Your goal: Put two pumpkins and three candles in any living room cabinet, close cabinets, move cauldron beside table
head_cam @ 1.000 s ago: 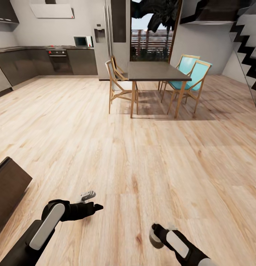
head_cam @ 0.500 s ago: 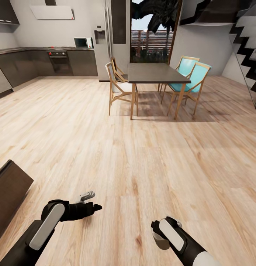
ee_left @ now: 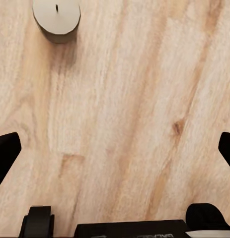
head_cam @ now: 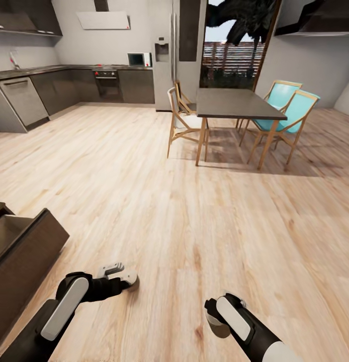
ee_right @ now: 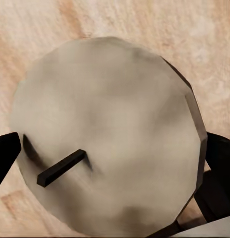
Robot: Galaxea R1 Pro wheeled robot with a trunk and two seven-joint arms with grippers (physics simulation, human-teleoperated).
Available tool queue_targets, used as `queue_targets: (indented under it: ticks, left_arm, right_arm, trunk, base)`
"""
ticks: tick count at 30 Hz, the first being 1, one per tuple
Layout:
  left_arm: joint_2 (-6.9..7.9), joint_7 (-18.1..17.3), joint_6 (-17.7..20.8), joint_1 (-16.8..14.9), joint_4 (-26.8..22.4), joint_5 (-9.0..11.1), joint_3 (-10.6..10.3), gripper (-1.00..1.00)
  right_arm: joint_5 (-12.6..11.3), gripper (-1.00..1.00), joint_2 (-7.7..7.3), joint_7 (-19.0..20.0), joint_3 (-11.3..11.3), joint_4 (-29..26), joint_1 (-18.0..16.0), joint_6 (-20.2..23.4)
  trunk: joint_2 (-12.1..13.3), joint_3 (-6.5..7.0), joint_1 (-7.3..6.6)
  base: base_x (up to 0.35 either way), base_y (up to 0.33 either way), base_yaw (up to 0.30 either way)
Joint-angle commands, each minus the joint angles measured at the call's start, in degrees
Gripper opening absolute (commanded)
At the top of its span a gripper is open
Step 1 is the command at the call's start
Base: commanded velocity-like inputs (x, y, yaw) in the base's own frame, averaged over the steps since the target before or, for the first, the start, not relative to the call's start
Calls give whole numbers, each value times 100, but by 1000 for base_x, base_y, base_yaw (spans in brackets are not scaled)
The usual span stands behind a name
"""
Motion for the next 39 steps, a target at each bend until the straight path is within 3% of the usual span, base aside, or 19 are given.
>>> queue_targets:
  ticks: [1, 10, 20, 39]
  left_arm:
    - [4, 66, 2, -6, 2, 55, -13, 100]
    - [-12, 67, -7, -9, 144, 41, -47, 100]
    - [-38, 51, -44, -23, 353, -301, -49, 100]
    - [-52, 49, -47, -23, 362, -317, -59, 100]
  right_arm:
    - [-23, -100, -7, -39, 21, -12, -3, 21]
    - [-23, -100, -7, -20, 21, -12, -3, 13]
    - [-23, -100, -7, 1, 21, -12, -3, 4]
    - [-23, -100, -7, 36, 21, -17, -3, -2]
  trunk:
    - [39, 14, -23]
    - [120, 50, -67]
    - [120, 50, -67]
    - [120, 50, -67]
  base:
    - [0, 0, 291]
    - [9, 0, 291]
    - [284, 0, 284]
    - [276, -155, 23]
